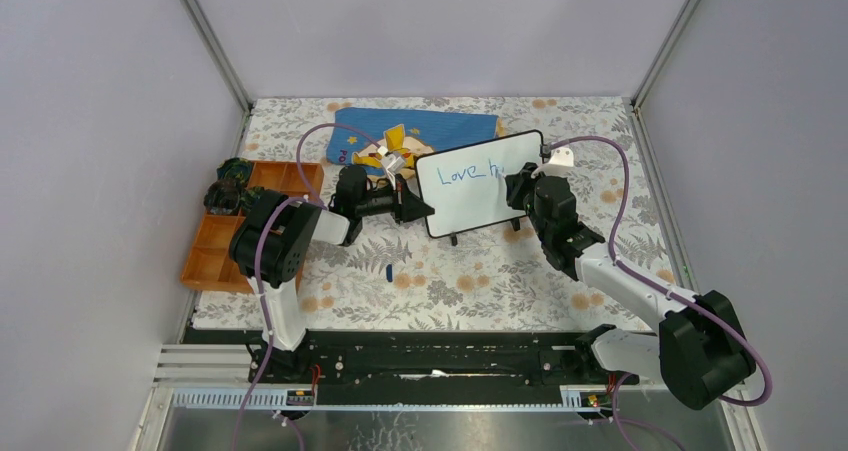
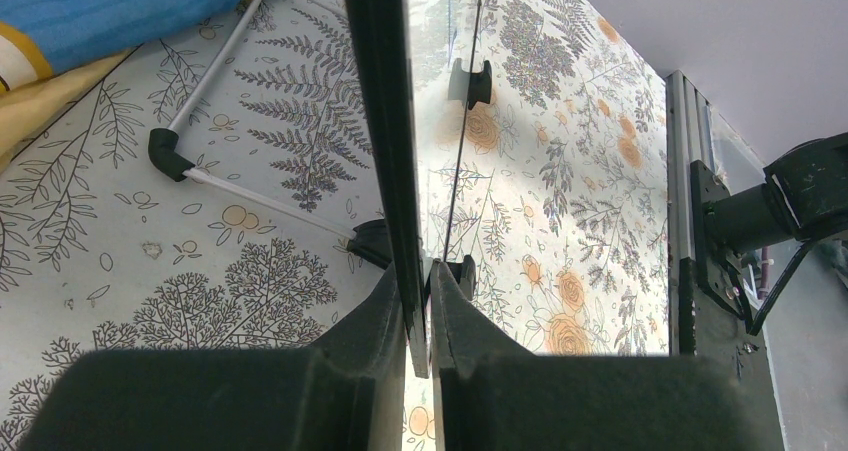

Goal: Write a sentence on the whiteboard

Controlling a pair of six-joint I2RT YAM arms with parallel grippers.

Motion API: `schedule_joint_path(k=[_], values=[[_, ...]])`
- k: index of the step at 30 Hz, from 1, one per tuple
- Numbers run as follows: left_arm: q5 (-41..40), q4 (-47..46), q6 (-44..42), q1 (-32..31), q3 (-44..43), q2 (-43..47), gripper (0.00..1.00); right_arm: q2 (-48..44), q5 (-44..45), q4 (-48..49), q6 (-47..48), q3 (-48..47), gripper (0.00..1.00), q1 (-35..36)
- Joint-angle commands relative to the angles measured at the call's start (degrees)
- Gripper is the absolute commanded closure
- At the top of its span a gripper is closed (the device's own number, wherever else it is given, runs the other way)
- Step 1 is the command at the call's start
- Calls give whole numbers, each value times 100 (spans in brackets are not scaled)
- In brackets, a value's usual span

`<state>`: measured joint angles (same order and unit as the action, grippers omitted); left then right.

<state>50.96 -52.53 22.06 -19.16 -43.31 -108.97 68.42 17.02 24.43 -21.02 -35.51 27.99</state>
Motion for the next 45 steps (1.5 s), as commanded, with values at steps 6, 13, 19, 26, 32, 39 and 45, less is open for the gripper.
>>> schedule_joint_path(k=[6,13,19,26,32,39,45], values=[[-200,957,-466,-167,147,-160,100,43,324,-272,19,-31,100,-39],[-200,962,-472,-169,155,-162,100,22,563,-402,23,-70,100,-39],[-201,966,-475,-176,163,-152,100,31,828,-383,17,-126,100,-43],[-209,997,-493,-176,156,-160,100,-182,920,-330,6,-90,100,-43],[-209,992,-493,-185,144,-174,100,-535,896,-181,24,97,100,-46],[-228,1024,-519,-194,157,-151,100,-504,886,6,-27,67,100,-40],[-227,1026,-528,-194,148,-169,100,-475,962,214,-32,28,100,-47]])
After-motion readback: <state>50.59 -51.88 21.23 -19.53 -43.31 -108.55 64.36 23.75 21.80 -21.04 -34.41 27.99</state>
